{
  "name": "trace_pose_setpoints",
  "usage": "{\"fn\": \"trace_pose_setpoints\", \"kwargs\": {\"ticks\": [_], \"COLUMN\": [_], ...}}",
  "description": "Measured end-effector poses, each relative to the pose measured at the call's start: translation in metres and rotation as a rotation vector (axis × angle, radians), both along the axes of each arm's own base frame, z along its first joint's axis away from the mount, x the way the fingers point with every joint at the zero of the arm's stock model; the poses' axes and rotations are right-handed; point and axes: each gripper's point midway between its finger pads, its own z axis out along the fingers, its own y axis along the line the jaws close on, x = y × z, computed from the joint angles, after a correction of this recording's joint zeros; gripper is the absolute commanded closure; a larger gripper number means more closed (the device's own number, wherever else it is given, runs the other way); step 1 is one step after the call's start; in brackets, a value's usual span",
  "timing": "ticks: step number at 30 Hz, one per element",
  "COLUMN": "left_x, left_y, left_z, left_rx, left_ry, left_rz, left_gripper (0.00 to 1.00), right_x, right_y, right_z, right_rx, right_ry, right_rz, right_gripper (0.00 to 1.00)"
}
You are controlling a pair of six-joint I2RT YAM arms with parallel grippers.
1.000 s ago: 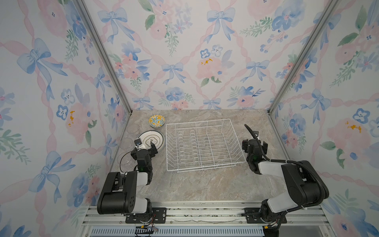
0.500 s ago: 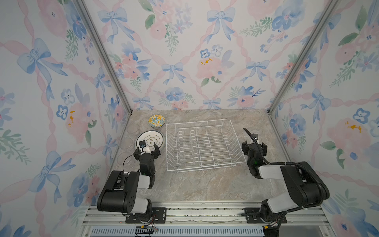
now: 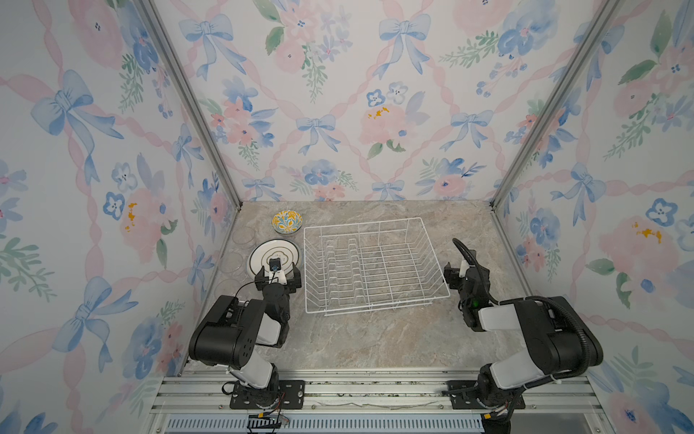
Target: Unload the mixed dishes from the dish rack
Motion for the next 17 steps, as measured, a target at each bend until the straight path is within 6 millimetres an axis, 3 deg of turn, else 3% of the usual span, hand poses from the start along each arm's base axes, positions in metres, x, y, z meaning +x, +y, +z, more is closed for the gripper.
{"fn": "trace_pose_setpoints", "kwargs": {"ticks": [17], "left_x": [0.0100], "left_y": [0.0083], "left_z": [-0.0020], "left_rx": [-0.002], "left_ry": [0.028], "left_rz": [0.009], "left_gripper": [0.02], "right_x": [0.0067], "right_y": [-0.0017], "right_z": [0.0037], "right_rx": [0.039], "right_ry": [-0.012], "right_rz": [0.006], "right_gripper": [0.03]}}
